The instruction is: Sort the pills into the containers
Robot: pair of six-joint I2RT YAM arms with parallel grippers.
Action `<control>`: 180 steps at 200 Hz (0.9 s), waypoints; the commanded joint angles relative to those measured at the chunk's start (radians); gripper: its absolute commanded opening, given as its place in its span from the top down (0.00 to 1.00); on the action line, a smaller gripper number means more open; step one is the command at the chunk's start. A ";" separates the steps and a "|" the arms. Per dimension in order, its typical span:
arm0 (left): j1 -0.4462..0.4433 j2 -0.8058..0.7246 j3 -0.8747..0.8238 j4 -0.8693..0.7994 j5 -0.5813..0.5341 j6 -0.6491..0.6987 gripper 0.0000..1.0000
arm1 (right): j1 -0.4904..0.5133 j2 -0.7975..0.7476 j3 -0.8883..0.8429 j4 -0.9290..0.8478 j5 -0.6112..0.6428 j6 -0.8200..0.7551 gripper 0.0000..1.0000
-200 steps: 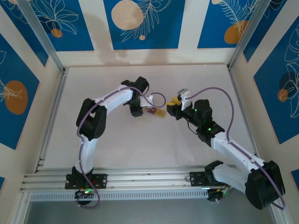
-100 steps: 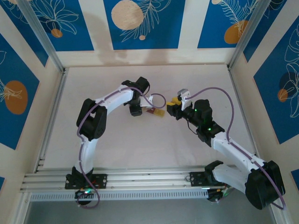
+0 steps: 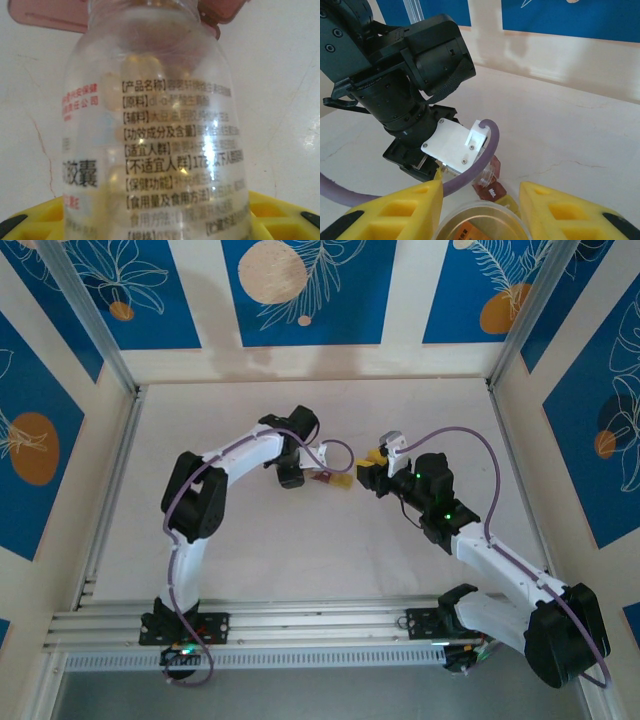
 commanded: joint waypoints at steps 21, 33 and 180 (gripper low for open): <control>0.021 -0.081 -0.089 0.054 0.014 -0.022 1.00 | -0.005 0.008 0.026 0.001 -0.015 0.008 1.00; 0.027 -0.099 -0.114 0.074 0.020 -0.030 1.00 | -0.004 0.011 0.025 0.003 -0.015 0.007 1.00; 0.059 -0.202 -0.289 0.257 0.084 -0.115 1.00 | 0.002 0.030 0.033 -0.002 -0.030 0.007 1.00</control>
